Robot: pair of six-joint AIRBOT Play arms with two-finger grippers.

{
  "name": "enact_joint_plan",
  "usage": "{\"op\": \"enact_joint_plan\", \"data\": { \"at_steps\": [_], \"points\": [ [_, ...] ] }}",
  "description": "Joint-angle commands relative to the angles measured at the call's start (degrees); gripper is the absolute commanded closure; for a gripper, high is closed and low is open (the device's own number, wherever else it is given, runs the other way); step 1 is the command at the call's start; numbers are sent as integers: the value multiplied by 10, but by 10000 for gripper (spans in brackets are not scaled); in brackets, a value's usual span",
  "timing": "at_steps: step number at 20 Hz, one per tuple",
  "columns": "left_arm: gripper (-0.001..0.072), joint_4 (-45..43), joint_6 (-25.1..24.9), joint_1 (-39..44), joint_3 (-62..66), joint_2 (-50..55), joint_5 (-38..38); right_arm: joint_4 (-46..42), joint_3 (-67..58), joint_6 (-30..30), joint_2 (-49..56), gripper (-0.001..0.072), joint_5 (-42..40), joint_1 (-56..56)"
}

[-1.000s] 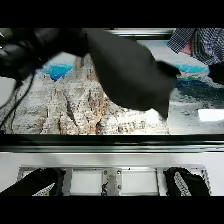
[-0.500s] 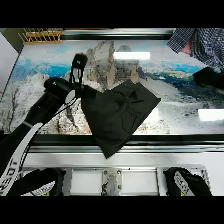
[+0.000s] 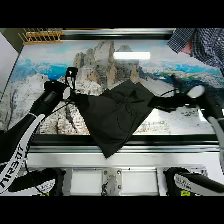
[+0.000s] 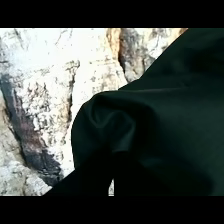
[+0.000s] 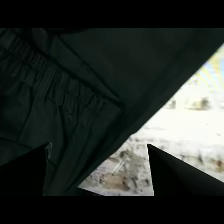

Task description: Fold the clothes and pants, and hang the long-sleeved shirts on hangers.

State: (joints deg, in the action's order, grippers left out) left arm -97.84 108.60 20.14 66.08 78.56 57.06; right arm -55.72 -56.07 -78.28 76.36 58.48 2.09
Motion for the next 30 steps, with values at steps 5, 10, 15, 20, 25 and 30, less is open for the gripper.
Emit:
{"op": "enact_joint_plan", "data": {
  "at_steps": [5,10,15,20,25,30],
  "points": [
    [704,5,-1,7,-1,2,3,100,11,47,128,68,-61,-31],
    [703,5,-1,8,-1,2,2,120,11,50,132,212,-60,-34],
    [703,5,-1,8,-1,2,-2,125,10,65,131,232,-56,-46],
    [703,3,-2,-3,0,-9,0,120,10,85,76,645,-55,-40],
    [703,3,-30,-51,72,-109,-20,103,-36,85,-63,691,-11,-13],
    [703,4,-43,-55,247,-233,-77,191,-170,85,-212,691,-6,-15]
  ]
}}
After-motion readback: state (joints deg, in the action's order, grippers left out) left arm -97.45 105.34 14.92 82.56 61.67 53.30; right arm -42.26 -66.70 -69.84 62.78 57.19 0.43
